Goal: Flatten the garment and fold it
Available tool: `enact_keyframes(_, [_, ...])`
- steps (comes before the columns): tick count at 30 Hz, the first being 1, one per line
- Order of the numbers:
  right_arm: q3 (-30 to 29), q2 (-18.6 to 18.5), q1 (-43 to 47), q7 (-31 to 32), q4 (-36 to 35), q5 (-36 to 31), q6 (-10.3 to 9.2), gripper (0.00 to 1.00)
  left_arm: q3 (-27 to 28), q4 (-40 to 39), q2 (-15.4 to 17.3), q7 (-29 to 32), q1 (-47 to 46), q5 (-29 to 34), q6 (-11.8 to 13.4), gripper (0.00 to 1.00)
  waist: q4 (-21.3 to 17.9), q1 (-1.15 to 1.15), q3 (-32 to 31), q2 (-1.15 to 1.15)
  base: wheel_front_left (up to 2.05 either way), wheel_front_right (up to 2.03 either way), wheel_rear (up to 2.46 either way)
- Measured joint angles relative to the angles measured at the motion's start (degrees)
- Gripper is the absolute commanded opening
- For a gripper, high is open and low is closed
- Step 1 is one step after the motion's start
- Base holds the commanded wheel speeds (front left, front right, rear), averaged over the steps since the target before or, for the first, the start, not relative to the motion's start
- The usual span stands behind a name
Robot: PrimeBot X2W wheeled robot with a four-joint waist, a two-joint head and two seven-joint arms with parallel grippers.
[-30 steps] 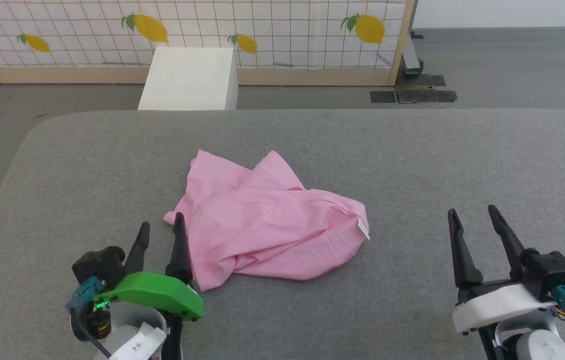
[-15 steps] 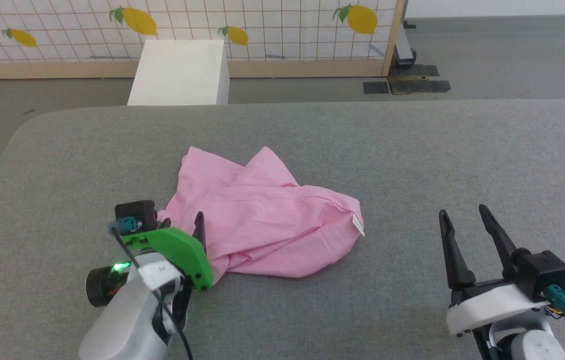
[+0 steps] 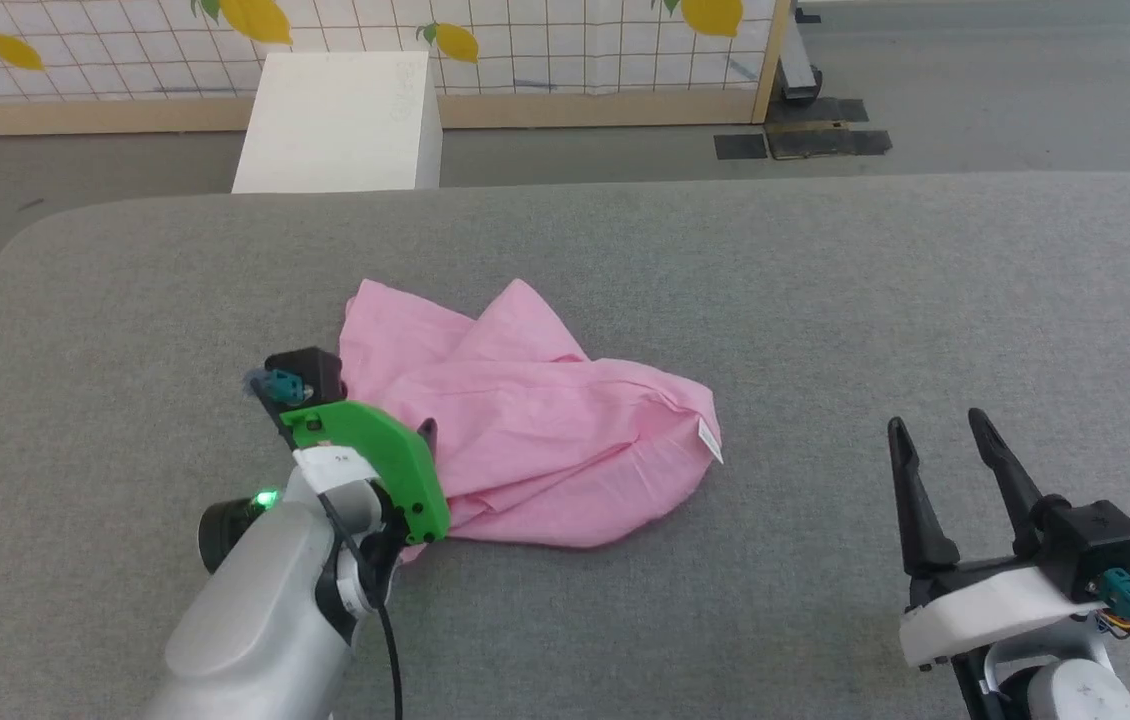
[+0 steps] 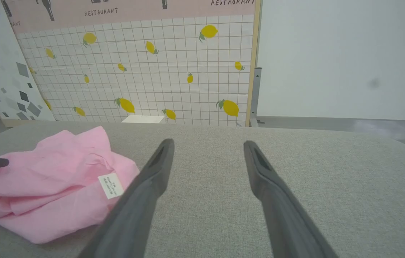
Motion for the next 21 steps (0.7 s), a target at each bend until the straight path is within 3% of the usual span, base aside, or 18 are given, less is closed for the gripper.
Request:
enact_keyframes(1, [0.0,0.0,0.0,0.0,0.0,0.0,0.0,1.0,-0.3,-0.2,0.0,0.0,-0.2,0.1,-0.2,0.0,0.0,0.0,0.1,0.0,0.0,0.0,0.0])
enact_keyframes(9, [-0.5,0.0,-0.5,-0.2,0.3,0.0,0.0,1.0,-1.7,-2.0,0.0,-4.0,-0.6,1.1,-2.9,0.0,0.7,0.0,0.1,0.0,0.0,0.0,0.0])
enact_keyframes(15, [-1.2,0.0,-0.4,-0.2,0.3,0.0,0.0,1.0,-1.5,-13.8,1.0,-5.8,5.1,-0.2,-4.3,0.0,1.4,0.0,-0.9,0.0,0.0,0.0,0.0])
enact_keyframes(18, [-1.4,0.0,-0.2,-0.2,0.3,0.0,0.0,1.0,-1.2,-21.5,3.6,-3.5,12.3,-1.5,-3.0,0.0,1.9,0.0,-1.3,0.0,0.0,0.0,0.0])
enact_keyframes(21, [-1.5,0.0,0.0,-0.2,0.3,0.2,0.0,1.0,-0.2,-27.7,7.6,-0.3,20.3,-3.0,0.5,0.0,2.6,0.0,-1.5,0.0,0.0,0.0,0.0])
